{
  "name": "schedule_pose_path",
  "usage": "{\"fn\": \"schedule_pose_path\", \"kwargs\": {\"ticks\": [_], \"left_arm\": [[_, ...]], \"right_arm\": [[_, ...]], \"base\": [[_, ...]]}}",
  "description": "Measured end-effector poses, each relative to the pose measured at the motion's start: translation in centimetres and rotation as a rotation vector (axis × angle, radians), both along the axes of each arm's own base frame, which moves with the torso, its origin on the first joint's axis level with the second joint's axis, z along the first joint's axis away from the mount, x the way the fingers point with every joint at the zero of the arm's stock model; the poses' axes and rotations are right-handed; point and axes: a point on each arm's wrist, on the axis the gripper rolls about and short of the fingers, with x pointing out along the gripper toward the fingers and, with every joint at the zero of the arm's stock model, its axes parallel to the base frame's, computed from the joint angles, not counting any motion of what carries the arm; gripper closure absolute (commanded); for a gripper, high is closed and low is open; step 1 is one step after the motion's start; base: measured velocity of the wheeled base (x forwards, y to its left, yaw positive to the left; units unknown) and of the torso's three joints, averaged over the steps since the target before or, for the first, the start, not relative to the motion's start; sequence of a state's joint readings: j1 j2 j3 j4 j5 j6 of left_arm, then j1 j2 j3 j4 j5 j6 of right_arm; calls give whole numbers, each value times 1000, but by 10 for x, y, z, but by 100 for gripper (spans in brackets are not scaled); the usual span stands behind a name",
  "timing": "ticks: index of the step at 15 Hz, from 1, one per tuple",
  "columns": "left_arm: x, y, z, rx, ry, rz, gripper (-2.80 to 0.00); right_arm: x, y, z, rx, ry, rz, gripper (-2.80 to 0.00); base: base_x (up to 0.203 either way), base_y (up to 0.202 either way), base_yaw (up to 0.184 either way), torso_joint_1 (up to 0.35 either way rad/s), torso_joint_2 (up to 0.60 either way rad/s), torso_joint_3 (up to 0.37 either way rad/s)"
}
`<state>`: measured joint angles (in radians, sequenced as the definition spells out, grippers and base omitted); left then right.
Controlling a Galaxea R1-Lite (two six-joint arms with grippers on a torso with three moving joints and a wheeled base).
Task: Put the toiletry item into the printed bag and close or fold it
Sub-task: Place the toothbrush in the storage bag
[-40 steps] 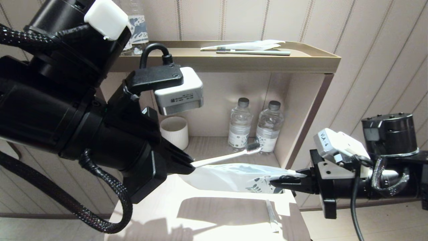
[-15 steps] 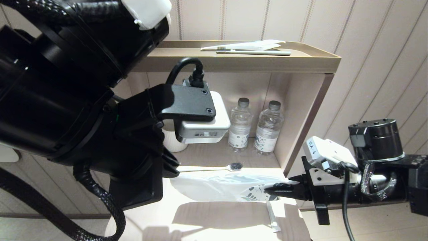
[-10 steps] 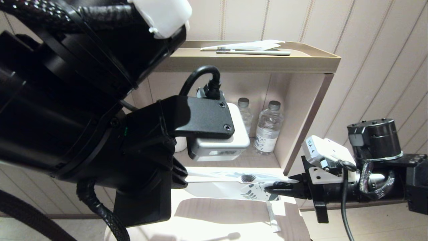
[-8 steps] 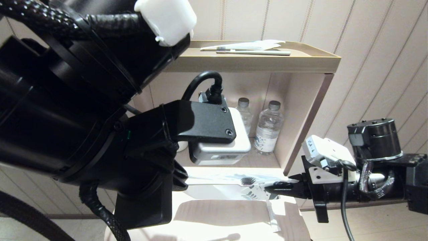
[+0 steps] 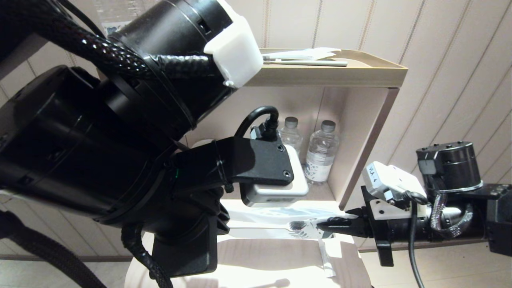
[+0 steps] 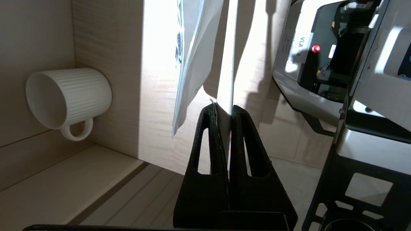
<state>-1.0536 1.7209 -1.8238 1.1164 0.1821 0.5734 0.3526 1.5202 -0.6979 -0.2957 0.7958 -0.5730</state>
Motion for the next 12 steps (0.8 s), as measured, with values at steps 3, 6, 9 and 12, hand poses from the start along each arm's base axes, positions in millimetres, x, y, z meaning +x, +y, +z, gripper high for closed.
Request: {"fn": "schedule_pose_path", "kwargs": {"ticks": [3, 6, 9, 12], "left_arm": [[1, 3, 3, -5, -12, 11, 0], [5, 13, 8, 2, -55, 66, 0], [13, 17, 6, 14, -58, 105, 0], [16, 14, 0, 36, -45, 109, 0]], "right_arm": [[0, 0, 0, 0, 0, 0, 0], [0, 0, 0, 0, 2, 1, 0], [-1, 1, -1, -1, 3, 4, 0], [-1, 1, 0, -1, 2, 5, 0]], "base": [[0, 0, 0, 0, 0, 0], [0, 0, 0, 0, 0, 0], [0, 0, 0, 0, 0, 0], [0, 0, 0, 0, 0, 0]]}}
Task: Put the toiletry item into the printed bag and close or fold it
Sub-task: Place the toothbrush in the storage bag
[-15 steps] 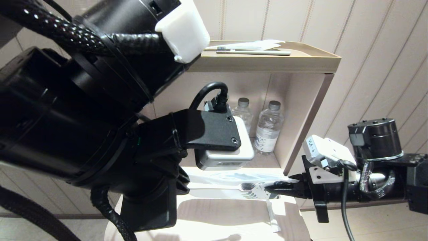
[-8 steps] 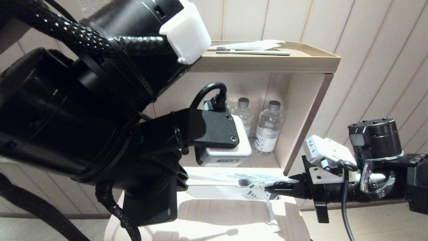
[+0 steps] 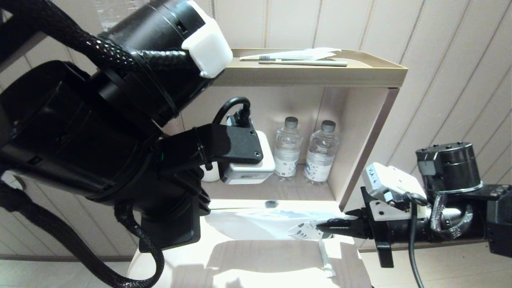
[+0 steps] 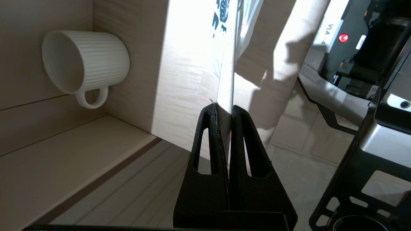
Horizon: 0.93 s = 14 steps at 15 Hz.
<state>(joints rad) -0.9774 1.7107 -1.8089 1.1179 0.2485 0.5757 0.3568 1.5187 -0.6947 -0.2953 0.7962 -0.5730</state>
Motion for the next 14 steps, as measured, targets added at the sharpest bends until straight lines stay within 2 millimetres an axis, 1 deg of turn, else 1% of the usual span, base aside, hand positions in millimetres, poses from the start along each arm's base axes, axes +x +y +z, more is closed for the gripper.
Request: {"fn": "schedule_pose_path", "kwargs": {"ticks": [3, 6, 10, 14], "left_arm": [[2, -2, -2, 4, 2, -2, 0], [1, -2, 5, -26, -22, -4, 0], [-6, 3, 11, -47, -30, -13, 0], [-16, -1, 12, -34, -56, -41, 0]], "right_arm": [[0, 0, 0, 0, -1, 0, 0], [0, 0, 0, 0, 0, 0, 0], [1, 0, -1, -1, 3, 0, 0], [2, 1, -2, -3, 8, 0, 0]], "base": [[0, 0, 0, 0, 0, 0], [0, 0, 0, 0, 0, 0], [0, 0, 0, 0, 0, 0], [0, 0, 0, 0, 0, 0]]}}
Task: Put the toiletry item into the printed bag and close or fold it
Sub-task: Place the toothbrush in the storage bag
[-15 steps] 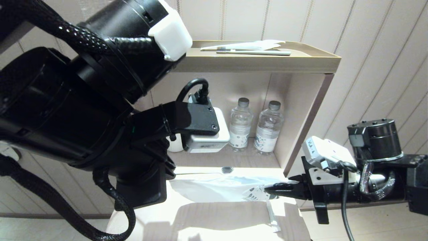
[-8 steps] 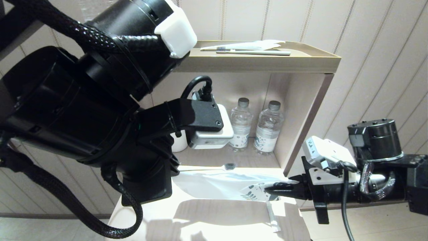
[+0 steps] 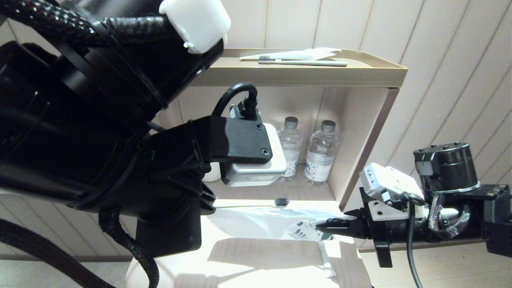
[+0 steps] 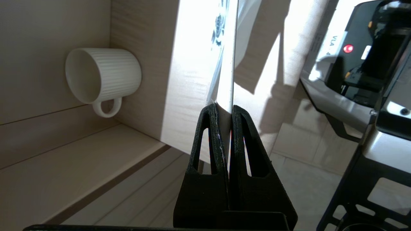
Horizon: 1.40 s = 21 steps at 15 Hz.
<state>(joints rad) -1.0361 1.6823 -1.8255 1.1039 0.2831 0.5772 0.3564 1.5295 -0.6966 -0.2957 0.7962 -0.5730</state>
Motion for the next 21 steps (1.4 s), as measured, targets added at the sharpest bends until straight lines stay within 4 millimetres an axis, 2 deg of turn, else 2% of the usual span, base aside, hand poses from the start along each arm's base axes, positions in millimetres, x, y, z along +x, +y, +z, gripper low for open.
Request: {"fn": "schedule_pose_path", "kwargs": {"ticks": [12, 21], "left_arm": [[2, -11, -13, 93, -18, 13, 0], [-7, -9, -3, 40, -49, -11, 0]], "right_arm": [[0, 1, -1, -2, 5, 3, 0], [3, 1, -4, -5, 14, 0, 0]], "base": [[0, 0, 0, 0, 0, 0], [0, 0, 0, 0, 0, 0]]}}
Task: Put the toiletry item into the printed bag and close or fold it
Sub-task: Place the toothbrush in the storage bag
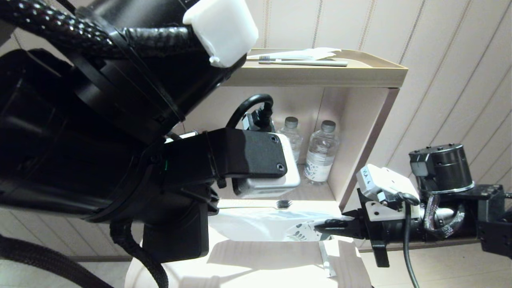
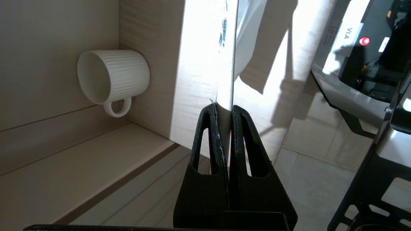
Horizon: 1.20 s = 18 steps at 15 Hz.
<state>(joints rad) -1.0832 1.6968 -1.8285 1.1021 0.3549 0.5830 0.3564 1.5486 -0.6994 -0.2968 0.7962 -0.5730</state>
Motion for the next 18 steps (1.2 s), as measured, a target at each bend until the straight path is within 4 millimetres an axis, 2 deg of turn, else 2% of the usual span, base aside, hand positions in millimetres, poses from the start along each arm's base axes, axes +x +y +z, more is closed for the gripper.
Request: {"fn": "schedule_pose_path", "kwargs": {"ticks": [6, 18], "left_arm": [[-5, -4, -2, 25, -11, -13, 0], [-1, -2, -14, 66, 19, 12, 0]], "right_arm": [[3, 1, -4, -4, 11, -3, 0], [3, 0, -3, -1, 5, -4, 0]], "base": [[0, 0, 0, 0, 0, 0], [0, 0, 0, 0, 0, 0]]}}
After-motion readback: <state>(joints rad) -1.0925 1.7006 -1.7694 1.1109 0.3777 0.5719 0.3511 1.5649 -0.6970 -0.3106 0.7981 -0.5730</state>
